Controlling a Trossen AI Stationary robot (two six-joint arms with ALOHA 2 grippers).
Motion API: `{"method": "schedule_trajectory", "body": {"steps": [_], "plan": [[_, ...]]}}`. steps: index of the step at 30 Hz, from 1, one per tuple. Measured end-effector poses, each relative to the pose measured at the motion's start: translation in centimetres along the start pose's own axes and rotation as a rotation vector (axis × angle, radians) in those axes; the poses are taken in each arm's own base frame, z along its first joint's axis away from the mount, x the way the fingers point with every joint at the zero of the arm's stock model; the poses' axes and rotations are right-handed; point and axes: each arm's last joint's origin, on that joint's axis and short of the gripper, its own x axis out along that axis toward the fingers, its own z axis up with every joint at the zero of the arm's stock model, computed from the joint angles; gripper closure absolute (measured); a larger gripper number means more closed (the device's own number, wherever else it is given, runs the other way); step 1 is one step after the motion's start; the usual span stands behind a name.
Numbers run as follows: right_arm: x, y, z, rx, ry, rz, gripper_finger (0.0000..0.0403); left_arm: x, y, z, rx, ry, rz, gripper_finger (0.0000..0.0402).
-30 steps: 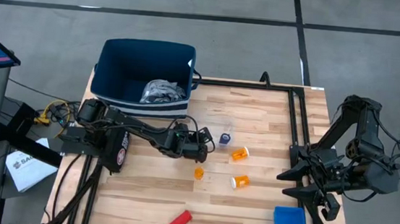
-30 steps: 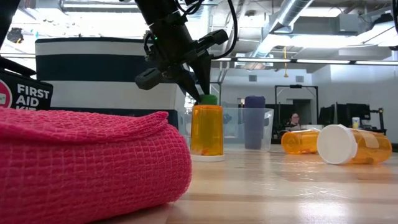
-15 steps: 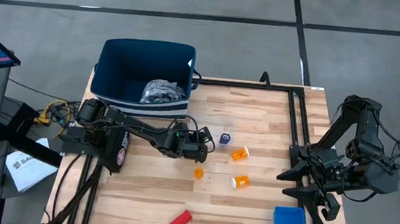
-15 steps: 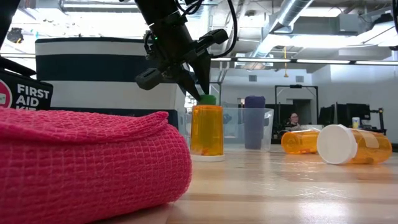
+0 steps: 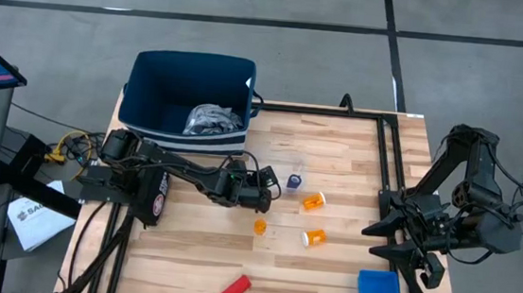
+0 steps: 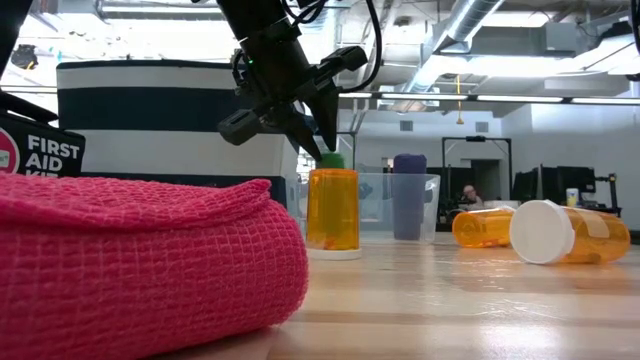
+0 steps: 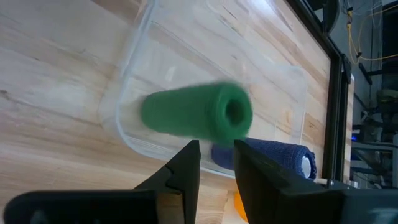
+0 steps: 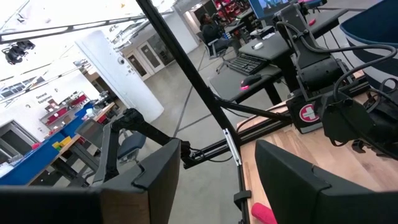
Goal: Pick & place medical supplies in basket/bin
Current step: Put the green bandage into the transparent bin, then put the red bandage into the transparent bin
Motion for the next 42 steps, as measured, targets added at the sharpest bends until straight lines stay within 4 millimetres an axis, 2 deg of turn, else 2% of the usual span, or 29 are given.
{"method": "schedule_trajectory", "body": {"steps": [13,19,23,26,30,34,38,42], "plan": [[0.0,0.0,0.0,-0.002,0.001,-0.001,0.0198,-0.2,0.0,0.0,0.001,0.004,-0.005,0.0313],[0.0,0.0,0.0,-0.004,0.001,-0.002,0.0198,-2.2,-0.6,0.3,0.019,0.013,-0.055,0.0313],[0.0,0.0,0.0,-0.006,0.001,-0.002,0.0198,-4.3,-1.4,1.0,0.108,0.034,-0.109,0.0313],[0.0,0.0,0.0,-0.009,0.001,-0.002,0.0198,-6.5,-1.9,1.2,0.236,0.063,-0.178,0.0313],[0.0,0.0,0.0,-0.019,0.001,-0.002,0.0198,-9.9,-2.7,0.9,0.501,0.103,-0.333,0.0315],[0.0,0.0,0.0,-0.022,0.001,-0.002,0.0198,-13.6,-3.3,-0.1,0.753,0.197,-0.564,0.0315],[0.0,0.0,0.0,-0.022,0.001,-0.002,0.0198,-16.7,-2.4,-1.8,0.820,0.343,-0.696,0.0310],[0.0,0.0,0.0,-0.022,0.002,0.000,0.0198,-19.1,-0.3,-4.1,0.869,0.472,-0.738,0.0277]]}}
